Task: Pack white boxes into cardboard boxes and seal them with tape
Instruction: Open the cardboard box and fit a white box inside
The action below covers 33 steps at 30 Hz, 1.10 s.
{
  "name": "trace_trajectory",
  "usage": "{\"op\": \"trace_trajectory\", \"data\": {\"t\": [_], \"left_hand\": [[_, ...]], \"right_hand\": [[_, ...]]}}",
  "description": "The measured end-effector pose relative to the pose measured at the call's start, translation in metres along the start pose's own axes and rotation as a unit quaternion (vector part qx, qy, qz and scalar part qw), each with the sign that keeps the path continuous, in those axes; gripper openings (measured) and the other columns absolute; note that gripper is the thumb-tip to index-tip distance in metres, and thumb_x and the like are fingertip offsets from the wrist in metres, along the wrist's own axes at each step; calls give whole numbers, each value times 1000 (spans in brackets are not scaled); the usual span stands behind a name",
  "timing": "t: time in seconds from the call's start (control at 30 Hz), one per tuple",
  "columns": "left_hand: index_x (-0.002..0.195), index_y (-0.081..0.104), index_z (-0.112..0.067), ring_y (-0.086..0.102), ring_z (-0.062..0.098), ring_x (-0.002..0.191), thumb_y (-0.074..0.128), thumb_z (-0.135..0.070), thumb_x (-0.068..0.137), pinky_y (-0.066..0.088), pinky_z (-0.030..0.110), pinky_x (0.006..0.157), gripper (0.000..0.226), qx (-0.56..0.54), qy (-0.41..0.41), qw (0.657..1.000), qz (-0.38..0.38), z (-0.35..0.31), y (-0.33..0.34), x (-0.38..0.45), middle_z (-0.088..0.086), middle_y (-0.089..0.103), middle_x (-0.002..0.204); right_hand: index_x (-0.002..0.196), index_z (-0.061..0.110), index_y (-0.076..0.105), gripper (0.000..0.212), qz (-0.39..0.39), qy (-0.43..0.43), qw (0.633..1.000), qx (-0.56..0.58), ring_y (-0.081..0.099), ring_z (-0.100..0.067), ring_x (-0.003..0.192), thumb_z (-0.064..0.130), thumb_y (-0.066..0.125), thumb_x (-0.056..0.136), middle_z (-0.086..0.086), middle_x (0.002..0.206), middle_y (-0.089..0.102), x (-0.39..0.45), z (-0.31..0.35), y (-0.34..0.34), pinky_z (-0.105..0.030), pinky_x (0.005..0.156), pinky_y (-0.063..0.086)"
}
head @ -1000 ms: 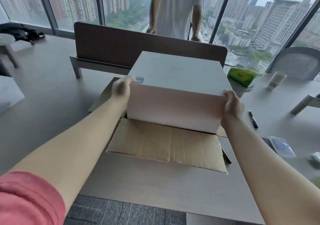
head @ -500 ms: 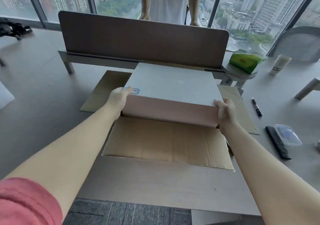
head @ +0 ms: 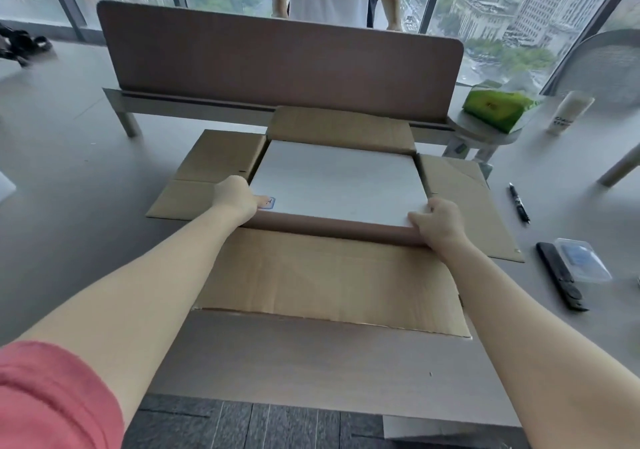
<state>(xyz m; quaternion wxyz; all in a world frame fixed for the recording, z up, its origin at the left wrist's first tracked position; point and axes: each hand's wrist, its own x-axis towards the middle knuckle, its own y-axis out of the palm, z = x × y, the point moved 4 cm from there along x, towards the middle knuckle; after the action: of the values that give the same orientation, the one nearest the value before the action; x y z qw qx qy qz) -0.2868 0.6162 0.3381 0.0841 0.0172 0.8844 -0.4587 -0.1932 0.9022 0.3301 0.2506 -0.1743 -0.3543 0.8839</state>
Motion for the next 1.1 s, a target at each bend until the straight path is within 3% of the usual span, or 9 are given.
{"op": "trace_trajectory", "data": {"t": [0.1,0.2,0.33,0.4,0.53,0.63,0.77,0.93,1.1], "left_hand": [[55,37,-6,42,24,64,64,-11,84,32,28,53,40,58,16,998,2,0,9,-1,9,43,64],[90,62,2,56,35,98,59,-6,86,46,36,79,9,81,46,995,-18,0,15,-12,19,60,103],[115,58,-5,46,32,118,56,-8,88,40,35,89,28,70,60,990,-110,11,-1,-22,16,51,125],[119,52,-3,45,33,119,59,-15,86,41,37,90,36,-19,-25,991,-129,28,-12,-26,16,46,130],[127,46,5,54,30,107,65,-20,84,43,32,77,54,-254,-183,948,-57,57,-8,-40,18,52,129],[122,52,8,53,25,90,67,-15,83,48,33,71,47,-371,-196,908,-8,62,-2,-46,19,59,112],[98,55,1,54,25,75,68,-5,77,46,35,69,26,-464,-164,867,-75,58,-7,-48,17,56,95],[136,36,-17,54,27,109,61,-21,87,40,30,81,55,-204,5,975,-92,29,-15,-56,6,56,120],[134,46,-18,40,29,128,58,-35,88,35,37,104,51,47,118,992,-3,-9,9,-62,8,44,138]], "right_hand": [[82,0,58,4,37,-5,997,-69,48,-29,92,4,57,83,-16,84,53,-6,3,7,-32,68,39],[109,-2,62,26,43,-25,992,-119,46,-35,118,6,52,87,-20,115,60,-13,6,13,-37,92,43],[112,9,64,29,40,-49,978,-198,46,-32,118,13,49,88,-14,118,60,-20,18,17,-35,93,40],[112,9,63,29,55,-63,977,-194,46,-32,118,14,49,88,-14,120,59,-24,24,25,-36,93,43],[116,7,59,31,58,-89,971,-212,44,-33,120,13,46,88,-14,125,55,-32,31,35,-38,92,44],[115,5,58,30,63,-94,971,-210,44,-32,120,11,48,88,-14,126,55,-32,30,36,-38,93,44],[113,3,60,29,66,-102,973,-195,46,-33,119,12,48,89,-15,126,56,-35,27,36,-36,93,42],[123,7,57,34,85,-87,983,-141,48,-28,121,17,52,90,-12,131,54,-39,24,34,-31,94,41],[124,10,56,39,68,-54,989,-118,48,-27,121,24,55,87,-9,130,55,-46,12,22,-33,95,40]]}}
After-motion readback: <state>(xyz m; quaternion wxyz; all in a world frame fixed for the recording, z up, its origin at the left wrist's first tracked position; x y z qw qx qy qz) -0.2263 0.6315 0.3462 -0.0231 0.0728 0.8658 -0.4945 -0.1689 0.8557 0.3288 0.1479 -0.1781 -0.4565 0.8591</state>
